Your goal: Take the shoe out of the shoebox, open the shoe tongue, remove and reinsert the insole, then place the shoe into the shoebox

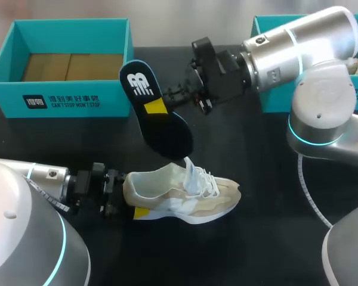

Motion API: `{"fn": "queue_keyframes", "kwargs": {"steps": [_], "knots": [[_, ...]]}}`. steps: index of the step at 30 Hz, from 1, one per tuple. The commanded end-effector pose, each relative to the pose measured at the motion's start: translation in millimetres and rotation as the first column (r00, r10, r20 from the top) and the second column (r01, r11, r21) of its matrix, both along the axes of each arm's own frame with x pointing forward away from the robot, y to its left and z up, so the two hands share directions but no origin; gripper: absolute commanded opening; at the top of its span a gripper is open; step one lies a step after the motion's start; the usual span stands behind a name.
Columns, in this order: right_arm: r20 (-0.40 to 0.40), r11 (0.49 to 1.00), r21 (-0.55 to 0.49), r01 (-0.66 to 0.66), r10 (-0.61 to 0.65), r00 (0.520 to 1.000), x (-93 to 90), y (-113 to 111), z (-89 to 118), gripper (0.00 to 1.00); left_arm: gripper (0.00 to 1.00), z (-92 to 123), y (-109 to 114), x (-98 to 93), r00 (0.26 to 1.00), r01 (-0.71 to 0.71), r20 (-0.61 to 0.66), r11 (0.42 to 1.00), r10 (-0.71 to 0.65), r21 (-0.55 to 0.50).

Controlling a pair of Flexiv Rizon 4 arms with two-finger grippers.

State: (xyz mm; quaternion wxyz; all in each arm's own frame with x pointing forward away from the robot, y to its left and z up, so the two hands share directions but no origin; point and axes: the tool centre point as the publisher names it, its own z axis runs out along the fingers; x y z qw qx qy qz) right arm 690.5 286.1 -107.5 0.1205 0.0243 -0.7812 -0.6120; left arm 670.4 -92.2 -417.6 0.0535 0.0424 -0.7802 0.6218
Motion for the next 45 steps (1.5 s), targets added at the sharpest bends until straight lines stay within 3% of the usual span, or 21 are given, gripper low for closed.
{"fn": "queue_keyframes", "kwargs": {"steps": [1, 8, 12, 26, 38, 45], "knots": [[-0.022, 1.000, 0.013, 0.026, -0.026, 0.999, -4.6, -17, 21, 0.00, 0.00, -3, 0, 0.7, 1.000, 0.000, 0.000, 1.000, 0.000, 0.000], [-0.037, 0.998, 0.019, 0.055, -0.054, 0.998, -22.6, -49, 69, 0.00, 0.00, -3, 0, 0.7, 1.000, 0.000, 0.000, 1.000, 0.000, 0.000], [-0.175, 0.985, 0.024, 0.170, -0.164, 0.971, -33.0, -64, 86, 0.00, 0.00, -3, 0, 0.7, 1.000, 0.000, 0.000, 1.000, 0.000, 0.000], [-0.175, 0.985, 0.024, 0.170, -0.164, 0.971, -33.0, -64, 86, 0.00, 0.00, -3, 0, 0.7, 1.000, 0.000, 0.000, 1.000, 0.000, 0.000], [-0.157, 0.973, 0.036, 0.228, -0.220, 0.963, -47.6, -100, 124, 0.00, 0.00, -3, 0, 0.7, 1.000, 0.000, 0.000, 1.000, 0.000, 0.000], [-0.165, 0.971, 0.041, 0.236, -0.226, 0.960, -58.5, -108, 126, 0.00, 0.00, -3, 0, 0.7, 1.000, 0.000, 0.000, 1.000, 0.000, 0.000]]}}
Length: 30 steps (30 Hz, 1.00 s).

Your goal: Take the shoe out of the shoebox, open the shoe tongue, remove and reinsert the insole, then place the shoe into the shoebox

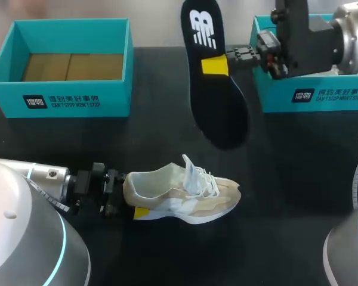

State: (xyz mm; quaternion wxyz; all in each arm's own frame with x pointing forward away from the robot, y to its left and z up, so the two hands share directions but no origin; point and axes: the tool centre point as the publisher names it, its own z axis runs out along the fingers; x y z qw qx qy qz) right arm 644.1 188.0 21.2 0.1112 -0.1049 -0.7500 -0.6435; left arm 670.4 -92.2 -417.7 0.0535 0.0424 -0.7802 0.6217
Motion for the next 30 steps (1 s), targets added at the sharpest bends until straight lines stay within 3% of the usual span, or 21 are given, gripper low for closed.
{"fn": "queue_keyframes", "kwargs": {"steps": [1, 19, 29, 30], "knots": [[-0.011, 1.000, 0.004, 0.015, -0.015, 1.000, -13.0, -10, -6, 0.00, 0.00, -3, 0, 0.7, 1.000, 0.000, 0.000, 1.000, 0.000, 0.000], [-0.041, 0.998, 0.051, 0.019, -0.017, 0.999, -24.2, -9, -32, 0.00, 0.00, -3, 0, 0.7, 1.000, 0.000, 0.000, 1.000, 0.000, 0.000], [-0.048, 0.998, 0.055, 0.030, -0.027, 0.998, -24.9, -8, -34, 0.00, 0.00, -3, 0, 0.7, 1.000, 0.000, 0.000, 1.000, 0.000, 0.000], [-0.048, 0.998, 0.055, 0.030, -0.027, 0.998, -24.9, -8, -34, 0.00, 0.07, -3, -1, 0.6, 1.000, 0.005, -0.001, 1.000, -0.005, 0.001]]}}
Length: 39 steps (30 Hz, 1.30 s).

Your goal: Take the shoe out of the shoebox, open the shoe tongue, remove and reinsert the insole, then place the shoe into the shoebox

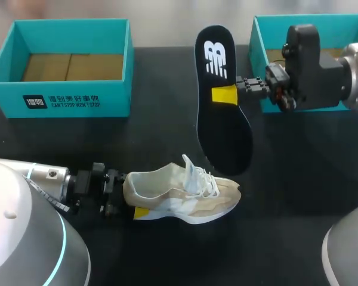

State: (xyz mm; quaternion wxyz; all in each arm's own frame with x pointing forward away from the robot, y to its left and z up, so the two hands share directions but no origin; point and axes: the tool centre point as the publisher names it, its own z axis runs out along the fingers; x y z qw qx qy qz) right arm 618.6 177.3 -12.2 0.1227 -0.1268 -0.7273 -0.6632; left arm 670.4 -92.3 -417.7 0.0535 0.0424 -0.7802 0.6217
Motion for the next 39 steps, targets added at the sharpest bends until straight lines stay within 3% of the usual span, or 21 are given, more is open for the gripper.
{"fn": "queue_keyframes", "kwargs": {"steps": [1, 2, 3, 23, 39], "knots": [[-0.001, 1.000, 0.000, 0.001, -0.001, 1.000, 0.6, 3, 0, 0.00, 0.29, -3, 0, 0.3, 1.000, -0.002, 0.000, 1.000, 0.002, 0.001], [-0.001, 1.000, 0.000, 0.001, -0.001, 1.000, 0.6, 3, 0, 0.00, 0.55, -3, 0, -0.4, 1.000, -0.002, 0.007, 1.000, 0.002, 0.005], [-0.001, 1.000, 0.000, 0.001, -0.001, 1.000, 0.6, 3, 0, 0.00, 1.00, -3, 0, -0.7, 1.000, -0.001, 0.005, 1.000, 0.001, 0.007], [-0.001, 1.000, 0.000, 0.001, -0.001, 1.000, 0.6, 3, 0, 0.00, 1.00, 7, 27, -8.0, 0.999, -0.013, 0.038, 0.990, 0.008, 0.138], [-0.001, 1.000, 0.000, 0.001, -0.001, 1.000, 0.6, 3, 0, 0.00, 1.00, 1, 36, 2.4, 0.999, -0.037, 0.032, 0.917, 0.027, 0.397]]}}
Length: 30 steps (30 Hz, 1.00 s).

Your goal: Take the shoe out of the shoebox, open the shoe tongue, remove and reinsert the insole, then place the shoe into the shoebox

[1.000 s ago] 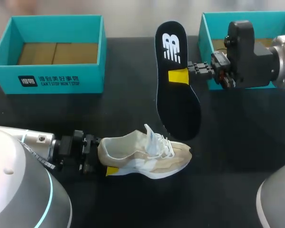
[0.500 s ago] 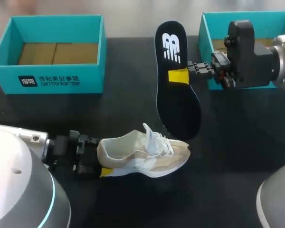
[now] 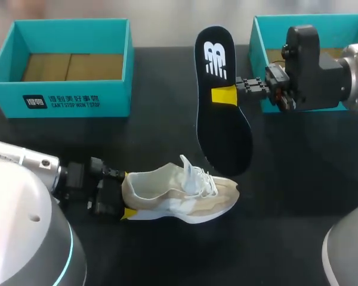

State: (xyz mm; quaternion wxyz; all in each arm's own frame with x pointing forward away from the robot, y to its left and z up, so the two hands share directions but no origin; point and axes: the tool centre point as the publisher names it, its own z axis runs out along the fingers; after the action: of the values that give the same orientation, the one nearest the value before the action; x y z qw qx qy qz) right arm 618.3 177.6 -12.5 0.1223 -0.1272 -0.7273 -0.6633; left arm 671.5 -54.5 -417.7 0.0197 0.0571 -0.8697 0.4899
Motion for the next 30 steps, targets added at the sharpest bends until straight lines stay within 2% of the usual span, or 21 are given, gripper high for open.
{"fn": "queue_keyframes", "kwargs": {"steps": [1, 12, 24, 30], "knots": [[-0.001, 1.000, 0.000, 0.000, 0.000, 1.000, 0.9, 2, 0, 0.00, 1.00, 1, -2, 2.0, 1.000, 0.013, -0.022, 0.995, -0.011, 0.104], [-0.001, 1.000, 0.000, 0.000, 0.000, 1.000, 0.9, 2, 0, 0.00, 1.00, 1, -3, 11.4, 1.000, 0.019, -0.007, 0.954, -0.018, 0.301], [-0.001, 1.000, 0.000, 0.000, 0.000, 1.000, 0.9, 2, 0, 0.00, 1.00, 6, 1, 14.7, 0.997, 0.071, -0.040, 0.903, -0.059, 0.424], [-0.001, 1.000, 0.000, 0.000, 0.000, 1.000, 0.9, 2, 0, 0.00, 1.00, 8, 6, 16.8, 0.998, 0.067, -0.043, 0.860, -0.052, 0.506]]}}
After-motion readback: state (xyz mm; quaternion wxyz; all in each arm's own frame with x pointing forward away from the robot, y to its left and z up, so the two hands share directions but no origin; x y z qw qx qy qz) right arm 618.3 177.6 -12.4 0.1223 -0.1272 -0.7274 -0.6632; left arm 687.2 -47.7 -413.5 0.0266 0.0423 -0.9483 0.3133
